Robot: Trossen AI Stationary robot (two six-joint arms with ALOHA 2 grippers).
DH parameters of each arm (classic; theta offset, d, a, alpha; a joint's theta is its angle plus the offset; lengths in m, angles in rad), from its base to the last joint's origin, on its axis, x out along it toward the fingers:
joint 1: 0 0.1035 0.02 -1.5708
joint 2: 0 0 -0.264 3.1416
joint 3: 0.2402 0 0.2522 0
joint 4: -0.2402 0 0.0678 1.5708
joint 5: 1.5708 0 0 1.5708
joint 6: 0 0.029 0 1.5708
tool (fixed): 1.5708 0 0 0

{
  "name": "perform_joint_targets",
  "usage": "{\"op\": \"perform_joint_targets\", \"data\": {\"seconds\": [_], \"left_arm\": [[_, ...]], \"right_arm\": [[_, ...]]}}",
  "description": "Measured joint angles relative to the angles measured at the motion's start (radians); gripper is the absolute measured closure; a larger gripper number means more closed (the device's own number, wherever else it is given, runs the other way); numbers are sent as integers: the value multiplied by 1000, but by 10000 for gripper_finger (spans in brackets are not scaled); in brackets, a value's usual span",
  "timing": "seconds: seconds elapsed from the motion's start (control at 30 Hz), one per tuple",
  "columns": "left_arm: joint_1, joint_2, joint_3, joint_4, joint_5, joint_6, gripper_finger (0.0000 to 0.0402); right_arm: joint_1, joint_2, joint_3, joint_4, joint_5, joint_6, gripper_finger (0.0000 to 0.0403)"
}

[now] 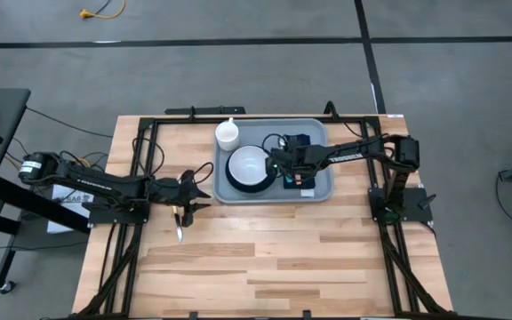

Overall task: Set up tray
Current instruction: Put the blue spoon to the left of the orange fork on the gray table tray

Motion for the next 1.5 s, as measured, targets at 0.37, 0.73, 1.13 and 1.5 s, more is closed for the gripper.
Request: {"op": "perform_joint_targets", "data": {"seconds": [0.37, 0.73, 1.13, 1.5], "left_arm": [[-7, 0, 0, 0, -4, 5, 276], [-7, 0, 0, 1, 9, 4, 276], [-7, 0, 0, 7, 28, 3, 276], [-8, 0, 0, 8, 28, 3, 276]], "right_arm": [[-13, 0, 0, -24, 0, 19, 354], [-20, 31, -1, -28, -12, 19, 354], [-32, 31, 1, -17, -25, 19, 354], [-32, 31, 1, -19, -27, 27, 346]]}}
